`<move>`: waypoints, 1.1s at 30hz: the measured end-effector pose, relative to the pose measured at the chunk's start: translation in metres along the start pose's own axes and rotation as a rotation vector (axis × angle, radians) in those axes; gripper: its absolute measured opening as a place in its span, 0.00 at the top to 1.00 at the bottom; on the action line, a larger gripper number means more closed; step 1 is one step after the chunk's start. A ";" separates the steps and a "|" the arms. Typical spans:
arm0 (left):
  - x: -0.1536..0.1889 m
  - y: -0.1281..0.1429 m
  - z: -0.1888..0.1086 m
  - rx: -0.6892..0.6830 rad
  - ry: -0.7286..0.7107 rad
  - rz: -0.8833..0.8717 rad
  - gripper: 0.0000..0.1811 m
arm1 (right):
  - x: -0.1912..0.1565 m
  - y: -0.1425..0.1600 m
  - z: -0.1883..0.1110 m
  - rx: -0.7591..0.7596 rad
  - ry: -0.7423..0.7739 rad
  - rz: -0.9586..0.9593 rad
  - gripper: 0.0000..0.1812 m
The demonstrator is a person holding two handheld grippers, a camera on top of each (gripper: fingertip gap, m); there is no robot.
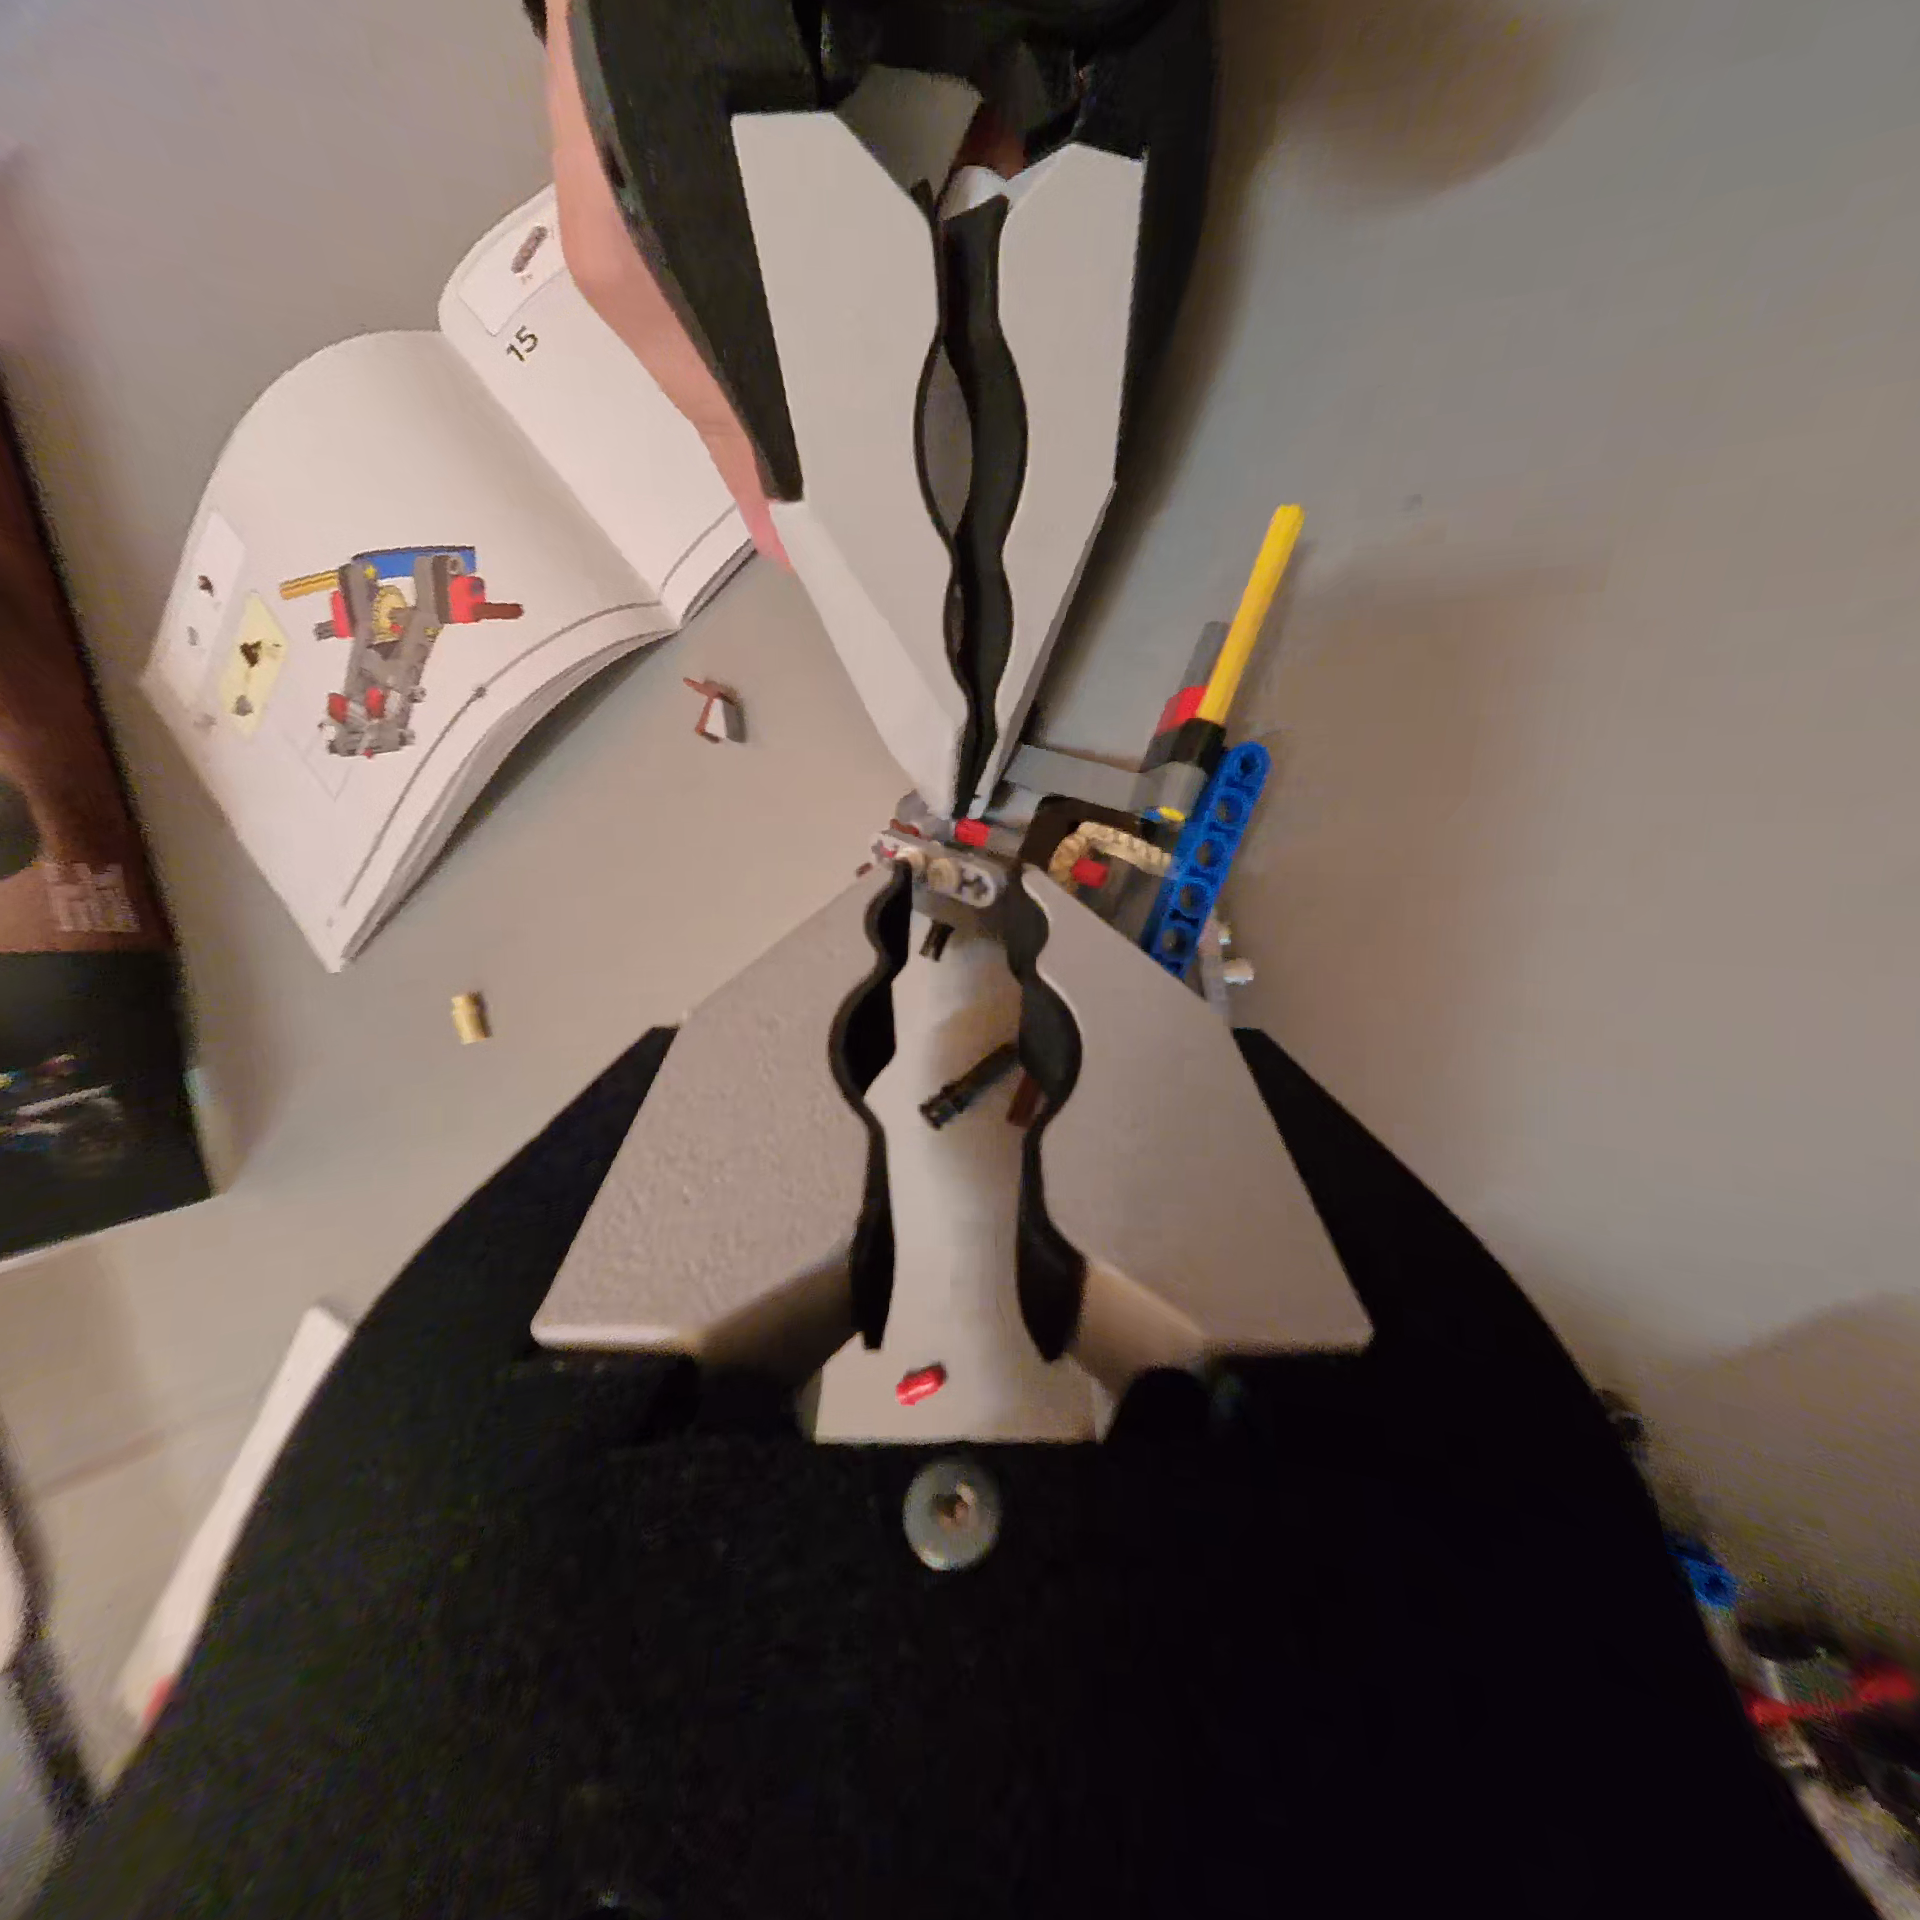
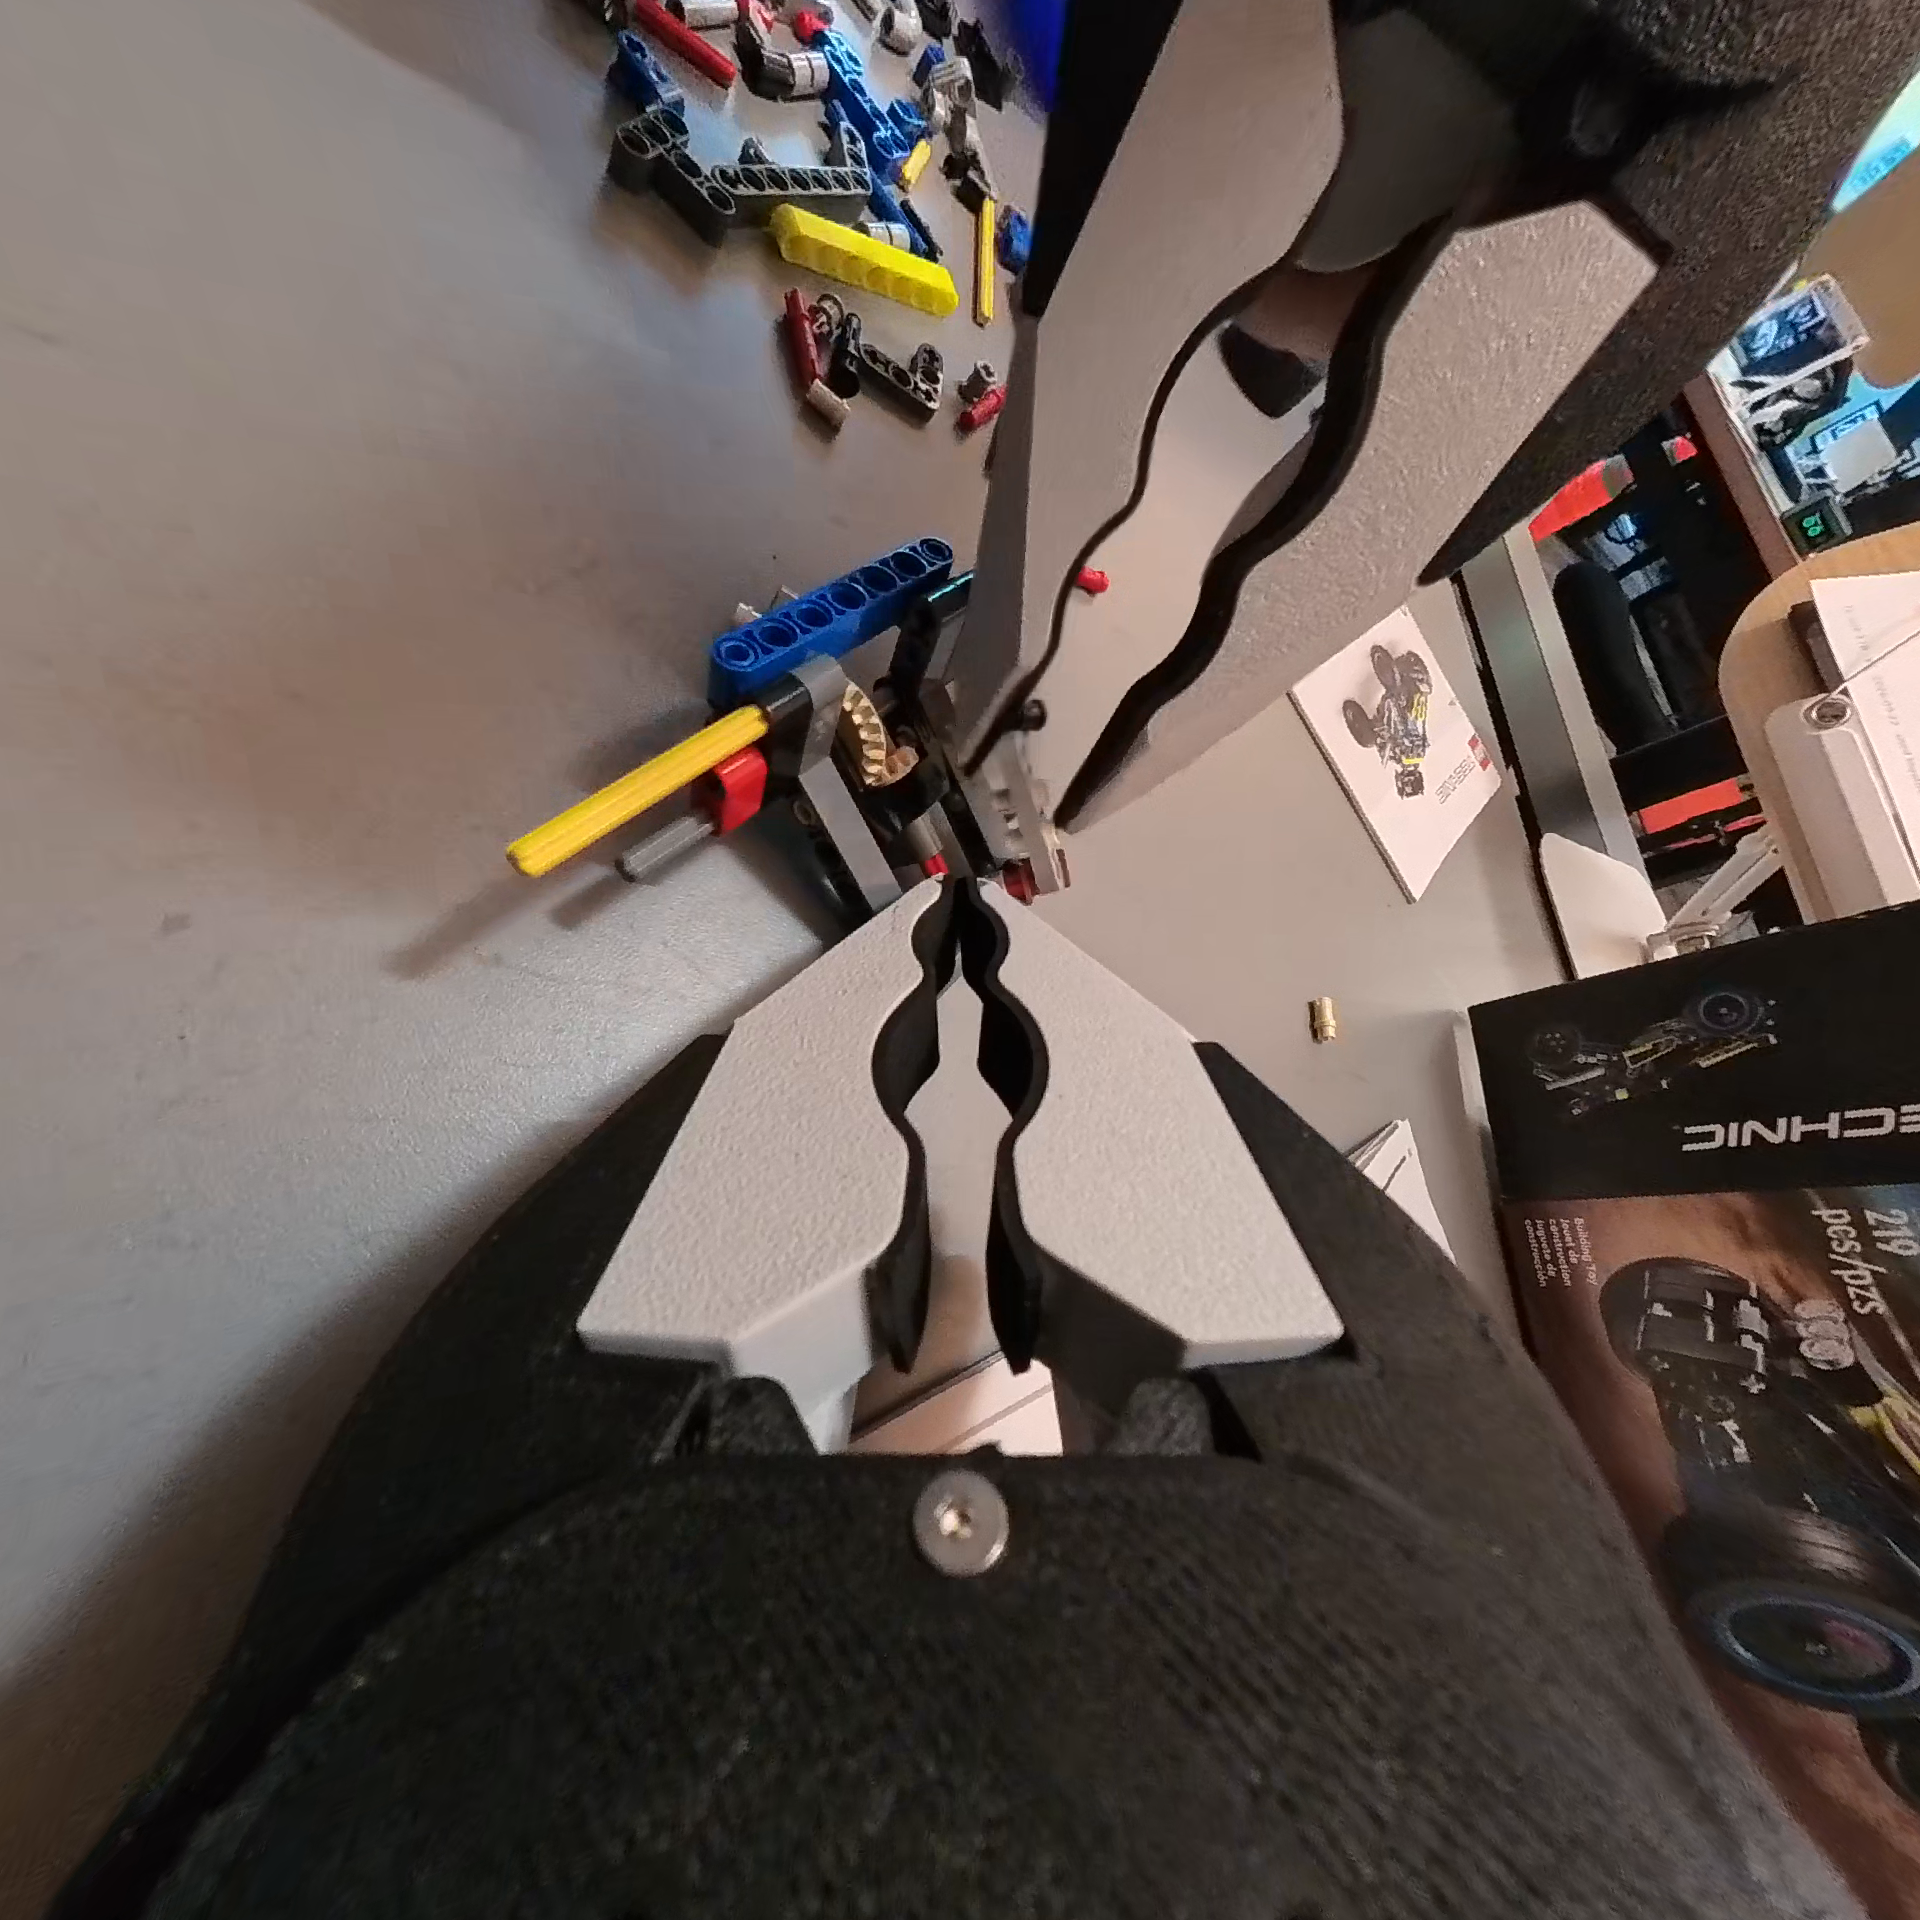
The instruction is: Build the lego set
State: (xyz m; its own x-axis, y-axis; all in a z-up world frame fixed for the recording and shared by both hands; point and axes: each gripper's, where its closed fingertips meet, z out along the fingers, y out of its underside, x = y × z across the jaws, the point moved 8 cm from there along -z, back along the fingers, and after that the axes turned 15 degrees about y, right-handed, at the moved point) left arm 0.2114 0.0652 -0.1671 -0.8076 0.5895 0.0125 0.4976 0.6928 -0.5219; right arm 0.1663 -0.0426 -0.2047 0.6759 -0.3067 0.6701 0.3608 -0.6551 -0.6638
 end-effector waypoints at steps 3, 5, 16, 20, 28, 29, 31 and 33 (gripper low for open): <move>-0.001 0.005 0.001 0.054 0.066 -0.043 0.91 | 0.000 0.000 0.000 0.002 0.003 -0.005 1.00; -0.002 0.007 0.001 0.084 0.081 -0.049 0.91 | 0.000 0.000 0.000 0.003 0.003 -0.005 1.00; -0.008 0.012 0.000 0.144 0.177 -0.094 0.88 | -0.001 0.000 -0.001 0.008 -0.004 -0.007 1.00; -0.010 0.009 -0.003 0.163 0.202 -0.090 0.84 | 0.000 -0.001 -0.001 0.008 -0.005 -0.007 1.00; -0.010 0.008 0.001 0.140 0.205 -0.105 0.82 | 0.000 -0.001 -0.001 0.009 -0.005 -0.007 1.00; -0.010 0.008 0.000 0.148 0.195 -0.106 0.82 | 0.000 -0.001 -0.001 0.010 -0.005 -0.008 1.00; -0.009 0.008 -0.006 0.171 0.159 -0.131 0.84 | -0.001 -0.001 -0.001 0.011 -0.004 -0.011 1.00; -0.012 0.005 -0.012 0.197 0.070 -0.238 0.87 | -0.001 -0.001 -0.001 0.011 -0.004 -0.012 1.00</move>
State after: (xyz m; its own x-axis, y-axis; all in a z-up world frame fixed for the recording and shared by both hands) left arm 0.2275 0.0669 -0.1596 -0.8671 0.4521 0.2092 0.2209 0.7253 -0.6520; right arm 0.1649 -0.0429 -0.2042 0.6744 -0.2962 0.6763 0.3759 -0.6507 -0.6598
